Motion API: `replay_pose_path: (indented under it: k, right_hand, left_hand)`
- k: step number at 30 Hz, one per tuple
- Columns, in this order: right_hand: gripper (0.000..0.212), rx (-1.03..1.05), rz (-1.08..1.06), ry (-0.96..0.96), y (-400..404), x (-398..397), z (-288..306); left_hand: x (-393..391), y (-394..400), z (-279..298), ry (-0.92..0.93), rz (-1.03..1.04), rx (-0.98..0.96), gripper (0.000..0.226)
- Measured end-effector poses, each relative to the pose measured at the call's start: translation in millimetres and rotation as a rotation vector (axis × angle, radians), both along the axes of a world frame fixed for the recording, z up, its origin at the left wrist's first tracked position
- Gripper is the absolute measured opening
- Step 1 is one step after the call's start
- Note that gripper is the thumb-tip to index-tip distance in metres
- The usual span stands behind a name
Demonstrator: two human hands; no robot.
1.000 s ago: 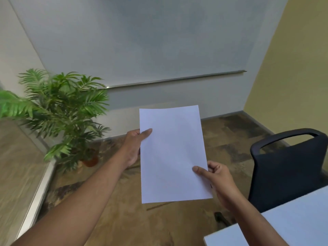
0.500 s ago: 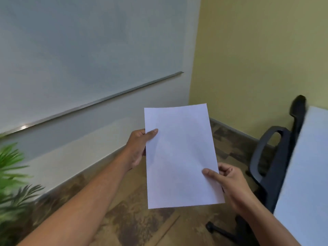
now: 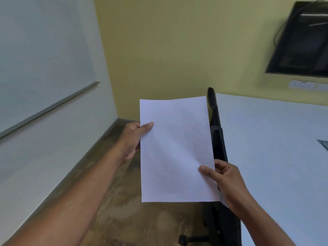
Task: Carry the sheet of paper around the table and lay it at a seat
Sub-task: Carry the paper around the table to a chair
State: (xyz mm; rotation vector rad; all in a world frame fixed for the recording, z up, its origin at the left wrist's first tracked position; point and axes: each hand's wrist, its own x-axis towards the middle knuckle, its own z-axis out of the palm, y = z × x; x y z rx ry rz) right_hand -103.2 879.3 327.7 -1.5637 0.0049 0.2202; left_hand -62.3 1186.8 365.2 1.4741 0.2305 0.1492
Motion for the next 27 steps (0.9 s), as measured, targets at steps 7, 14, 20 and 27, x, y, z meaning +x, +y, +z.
replay_pose_path:
  k: [7, 14, 20, 27]
  right_hand:
    - [0.021, 0.077, -0.203, 0.012, -12, 63, 2]
    - [0.022, 0.131, -0.531, 0.047, -49, 93, -9]
    - [0.021, 0.139, -0.826, 0.089, -72, 99, -21]
    - [0.025, 0.105, -1.183, 0.119, -66, 114, -25]
  left_hand:
    - [133, -31, 15, 0.019, -0.227, 0.043, 0.028]
    - [245, -121, 16, 0.023, -0.549, 0.056, 0.022]
    - [319, -212, -9, 0.049, -0.845, 0.072, 0.03]
    - [372, -300, -18, 0.06, -1.206, 0.123, 0.02]
